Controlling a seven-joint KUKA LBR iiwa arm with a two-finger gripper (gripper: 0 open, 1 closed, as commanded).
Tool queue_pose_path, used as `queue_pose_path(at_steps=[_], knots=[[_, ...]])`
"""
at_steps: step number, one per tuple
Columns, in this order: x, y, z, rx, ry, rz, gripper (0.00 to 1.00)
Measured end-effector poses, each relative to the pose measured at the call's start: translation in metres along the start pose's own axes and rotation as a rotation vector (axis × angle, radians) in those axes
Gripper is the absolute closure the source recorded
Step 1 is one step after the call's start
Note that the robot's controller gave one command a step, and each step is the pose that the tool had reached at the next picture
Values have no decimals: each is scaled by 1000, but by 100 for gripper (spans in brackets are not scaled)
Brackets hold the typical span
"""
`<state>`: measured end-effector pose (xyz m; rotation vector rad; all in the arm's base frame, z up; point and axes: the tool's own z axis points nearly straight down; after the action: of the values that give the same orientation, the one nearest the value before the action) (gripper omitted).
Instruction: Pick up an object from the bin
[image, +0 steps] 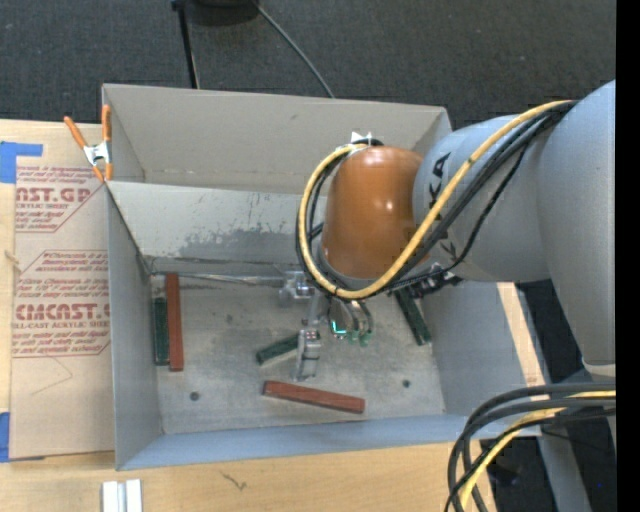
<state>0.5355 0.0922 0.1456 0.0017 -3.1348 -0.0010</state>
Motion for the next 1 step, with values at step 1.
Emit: queue_pose_path(at_steps=[1], knots=[[-2, 0, -4, -1, -7, 1, 0]])
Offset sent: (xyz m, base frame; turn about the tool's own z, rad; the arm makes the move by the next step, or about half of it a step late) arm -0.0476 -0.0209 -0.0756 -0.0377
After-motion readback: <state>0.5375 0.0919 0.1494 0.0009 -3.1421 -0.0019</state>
